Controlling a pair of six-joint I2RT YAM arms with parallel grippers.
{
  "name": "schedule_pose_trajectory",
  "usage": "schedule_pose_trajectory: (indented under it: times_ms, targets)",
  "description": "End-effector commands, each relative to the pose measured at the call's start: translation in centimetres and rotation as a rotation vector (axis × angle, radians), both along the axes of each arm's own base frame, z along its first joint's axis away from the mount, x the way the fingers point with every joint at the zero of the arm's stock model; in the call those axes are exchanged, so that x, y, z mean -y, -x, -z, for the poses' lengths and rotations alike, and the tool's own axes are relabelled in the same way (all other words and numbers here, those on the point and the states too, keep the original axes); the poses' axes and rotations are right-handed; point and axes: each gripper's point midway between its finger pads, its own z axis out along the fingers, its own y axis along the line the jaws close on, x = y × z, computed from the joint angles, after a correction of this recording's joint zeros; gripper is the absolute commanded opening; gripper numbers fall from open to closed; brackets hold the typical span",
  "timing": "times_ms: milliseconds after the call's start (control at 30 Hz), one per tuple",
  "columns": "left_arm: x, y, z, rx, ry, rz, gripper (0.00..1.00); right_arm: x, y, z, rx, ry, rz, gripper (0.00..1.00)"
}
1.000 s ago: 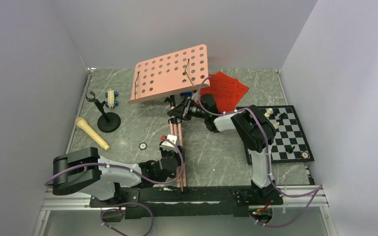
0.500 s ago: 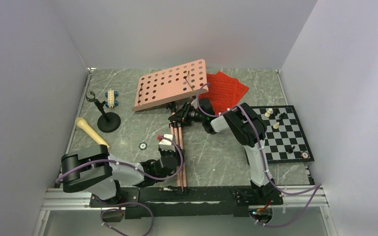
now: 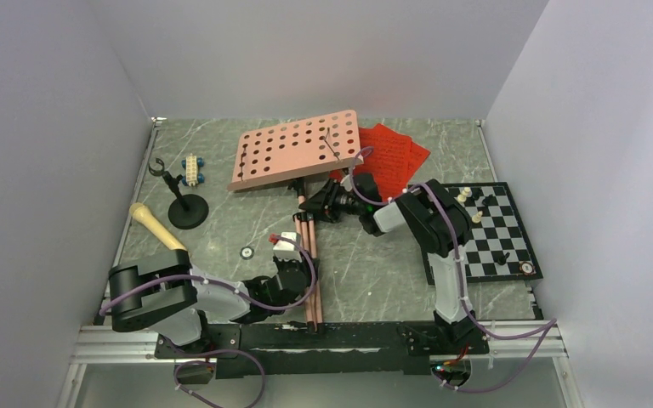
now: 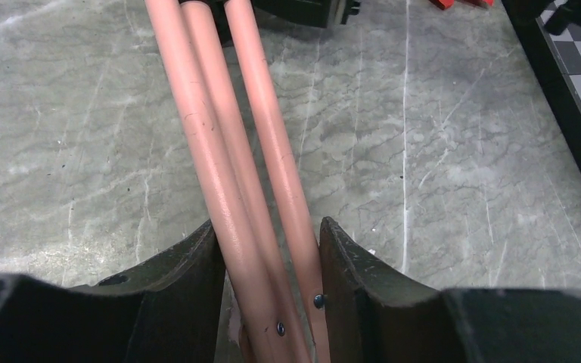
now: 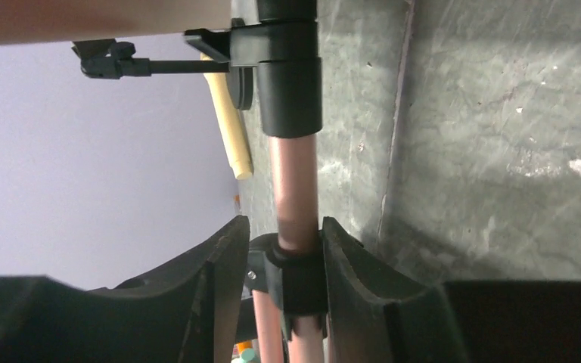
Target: Pack up the instrument practice props
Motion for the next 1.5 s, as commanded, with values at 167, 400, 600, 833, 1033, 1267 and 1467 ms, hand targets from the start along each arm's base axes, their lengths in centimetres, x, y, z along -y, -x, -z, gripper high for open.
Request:
schedule_pose_trajectory:
  times_ms: [167, 400, 600, 833, 1033, 1267, 1467]
  targets:
    - [-4.2, 2.3, 5.3, -0.091, -0.261, 0.055, 0.0, 1.4, 2.3, -6.2, 0.117, -0.07, -0.085, 0.58]
    - [-5.8, 1.7, 4.4, -0.08, -0.233, -0.005, 0.0, 4.7, 4.3, -5.8, 0.13, 0.088, -0.062, 0.72]
    - [-5.7, 1.6, 3.7, -0.08, -0.25, -0.003, 0.0, 8.0, 7.4, -5.2, 0.209, 0.287, -0.056, 0.73]
    - [-5.2, 1.3, 2.7, -0.079, -0.273, -0.003, 0.02, 11.2, 13.3, -3.0, 0.265, 0.372, -0.086, 0.73]
    - [-4.9, 1.6, 1.6, -0.072, -0.247, 0.032, 0.41, 13.1, 15.4, -4.1, 0.358, 0.411, -0.07, 0.75]
    - [-4.6, 1.7, -1.6, -0.03, -0.185, 0.061, 0.86, 14.3, 15.1, -6.7, 0.475, 0.461, -0.043, 0.76]
    - [-5.2, 1.9, -4.7, -0.017, -0.131, 0.05, 0.99, 14.7, 14.7, -7.5, 0.512, 0.48, -0.025, 0.76]
